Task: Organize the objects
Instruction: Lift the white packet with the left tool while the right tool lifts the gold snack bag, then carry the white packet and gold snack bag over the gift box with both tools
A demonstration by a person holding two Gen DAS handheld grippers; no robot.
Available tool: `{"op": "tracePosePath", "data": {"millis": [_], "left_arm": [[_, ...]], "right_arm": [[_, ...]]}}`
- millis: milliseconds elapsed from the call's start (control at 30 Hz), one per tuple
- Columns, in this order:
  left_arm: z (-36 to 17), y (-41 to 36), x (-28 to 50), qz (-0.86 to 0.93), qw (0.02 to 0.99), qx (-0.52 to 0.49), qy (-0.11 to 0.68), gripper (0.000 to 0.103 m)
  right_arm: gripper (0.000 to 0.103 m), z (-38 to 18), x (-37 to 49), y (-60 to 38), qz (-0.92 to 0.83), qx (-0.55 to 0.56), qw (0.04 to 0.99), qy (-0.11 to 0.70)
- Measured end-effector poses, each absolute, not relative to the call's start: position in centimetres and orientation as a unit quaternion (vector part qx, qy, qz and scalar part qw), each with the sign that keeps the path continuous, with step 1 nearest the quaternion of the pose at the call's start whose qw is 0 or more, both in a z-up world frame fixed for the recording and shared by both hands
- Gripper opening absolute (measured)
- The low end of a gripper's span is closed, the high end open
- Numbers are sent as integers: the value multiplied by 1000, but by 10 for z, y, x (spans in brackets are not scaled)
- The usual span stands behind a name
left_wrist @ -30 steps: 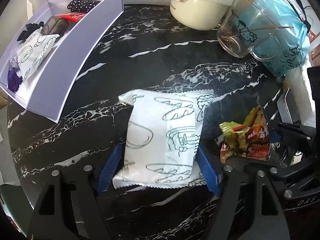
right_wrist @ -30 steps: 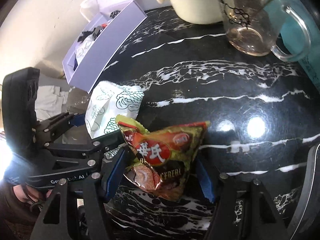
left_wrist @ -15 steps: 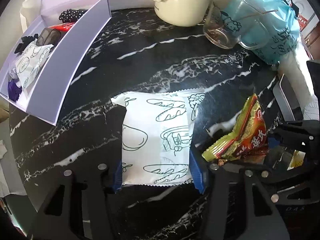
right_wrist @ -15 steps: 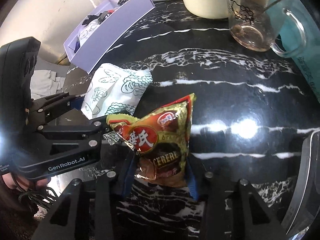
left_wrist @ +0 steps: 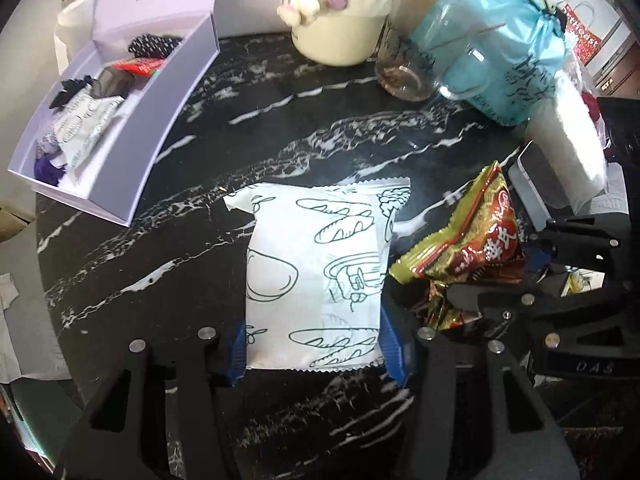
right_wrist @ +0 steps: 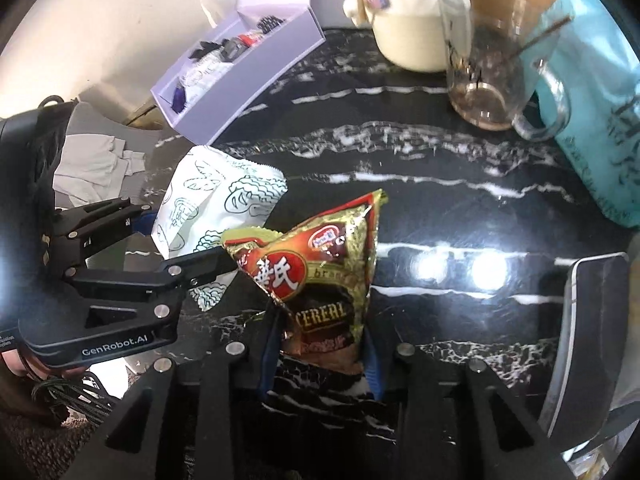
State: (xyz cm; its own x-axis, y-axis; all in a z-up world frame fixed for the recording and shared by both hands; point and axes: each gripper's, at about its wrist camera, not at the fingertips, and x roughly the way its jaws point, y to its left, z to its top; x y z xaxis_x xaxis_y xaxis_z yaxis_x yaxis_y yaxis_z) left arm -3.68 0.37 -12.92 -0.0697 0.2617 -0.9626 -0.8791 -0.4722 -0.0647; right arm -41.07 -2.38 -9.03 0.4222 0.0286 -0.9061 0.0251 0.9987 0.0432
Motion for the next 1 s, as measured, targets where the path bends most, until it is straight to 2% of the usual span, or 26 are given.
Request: {"op": "tracePosePath", "data": {"millis": [467, 1000], "left_arm": [[-72, -36, -33, 723, 373, -528, 241, 51], [-37, -127, -17, 793, 255, -529, 164, 51]], "right_arm": [[34, -51, -414, 15, 88, -50, 853, 511], [34, -51, -418, 82, 220, -152, 821, 504]]}}
